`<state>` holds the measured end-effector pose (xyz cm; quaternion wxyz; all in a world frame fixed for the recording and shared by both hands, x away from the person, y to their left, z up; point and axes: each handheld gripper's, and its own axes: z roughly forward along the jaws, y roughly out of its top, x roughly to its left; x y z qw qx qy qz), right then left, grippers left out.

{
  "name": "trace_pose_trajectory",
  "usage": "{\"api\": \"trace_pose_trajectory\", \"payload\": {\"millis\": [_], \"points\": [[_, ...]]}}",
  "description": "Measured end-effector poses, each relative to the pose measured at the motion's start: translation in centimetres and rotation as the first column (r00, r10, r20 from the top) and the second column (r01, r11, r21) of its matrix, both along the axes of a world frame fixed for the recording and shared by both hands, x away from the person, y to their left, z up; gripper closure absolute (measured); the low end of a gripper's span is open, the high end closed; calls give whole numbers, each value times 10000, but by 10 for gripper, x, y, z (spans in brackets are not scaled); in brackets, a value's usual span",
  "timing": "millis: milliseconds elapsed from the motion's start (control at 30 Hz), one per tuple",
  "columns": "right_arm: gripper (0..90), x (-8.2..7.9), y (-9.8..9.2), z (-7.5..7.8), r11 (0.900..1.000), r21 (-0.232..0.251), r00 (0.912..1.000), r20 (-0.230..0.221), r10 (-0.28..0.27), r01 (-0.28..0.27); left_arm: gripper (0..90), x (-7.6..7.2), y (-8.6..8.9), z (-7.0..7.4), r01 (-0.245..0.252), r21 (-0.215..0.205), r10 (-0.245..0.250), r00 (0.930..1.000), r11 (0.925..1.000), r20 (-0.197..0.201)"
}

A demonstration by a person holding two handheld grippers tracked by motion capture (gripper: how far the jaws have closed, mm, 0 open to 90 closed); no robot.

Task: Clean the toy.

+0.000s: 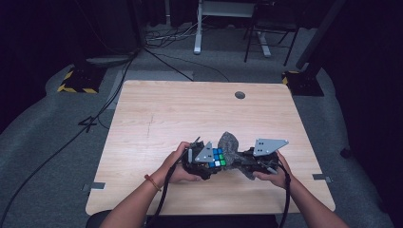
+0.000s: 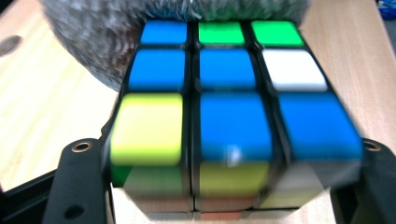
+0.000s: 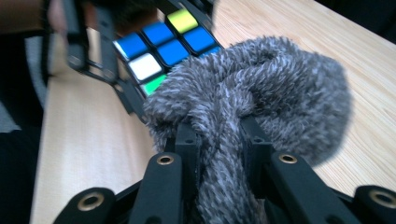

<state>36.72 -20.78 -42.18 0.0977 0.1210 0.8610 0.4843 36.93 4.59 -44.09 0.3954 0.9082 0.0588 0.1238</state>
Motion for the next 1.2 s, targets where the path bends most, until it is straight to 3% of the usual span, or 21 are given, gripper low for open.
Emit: {"api": "trace_pose_trajectory", "payload": {"millis": [133, 233, 333, 433, 567, 667, 767, 900, 1067, 1133, 1200], "points": [[743, -5, 5, 2, 9990, 229, 9992, 60, 388, -389, 328, -1, -4, -2, 50, 330, -51, 10000, 9994, 26], [743, -8, 10, 4, 9993, -133, 9988, 351, 343, -339, 331, -1, -4, -2, -58, 444, 51, 9998, 9990, 166], [742, -3, 9, 1, 9993, -373, 9999, 158, 35, -30, 333, 0, -1, 0, -149, 239, 145, 9998, 9996, 158], [742, 2, 8, -7, 9941, -1059, 9997, 83, -233, 240, 334, -1, 0, 6, -125, -272, 128, 9999, 9996, 87], [742, 5, 12, -17, 9889, -1479, 9997, -130, -188, 166, 333, -1, 0, 7, -140, -121, 143, 9996, 9998, 260], [743, 4, 10, -16, 9925, -1220, 9996, -273, 51, -84, 334, -1, 1, 6, -329, 53, 327, 9988, 9994, 358], [743, -2, 9, -9, 9968, -583, 9984, -148, 540, -548, 334, 2, 2, 4, -450, 107, 447, 9987, 9989, 250], [742, -8, 10, 2, 9983, 50, 9980, 255, 578, -580, 334, -1, -4, 0, -87, 127, 87, 10000, 9999, 45], [742, -3, 10, 2, 9996, -260, 9995, 285, -113, 121, 334, -6, -7, 4, 224, -172, -222, 9997, 9996, 102], [743, 2, 10, -4, 9960, -733, 9984, 265, -492, 510, 334, -8, -5, 8, 388, -488, -388, 9992, 9981, 9], [743, 7, 9, -11, 9923, -1031, 9976, 1, -697, 693, 334, -10, -4, 12, 398, -538, -386, 9990, 9978, 232]]}}
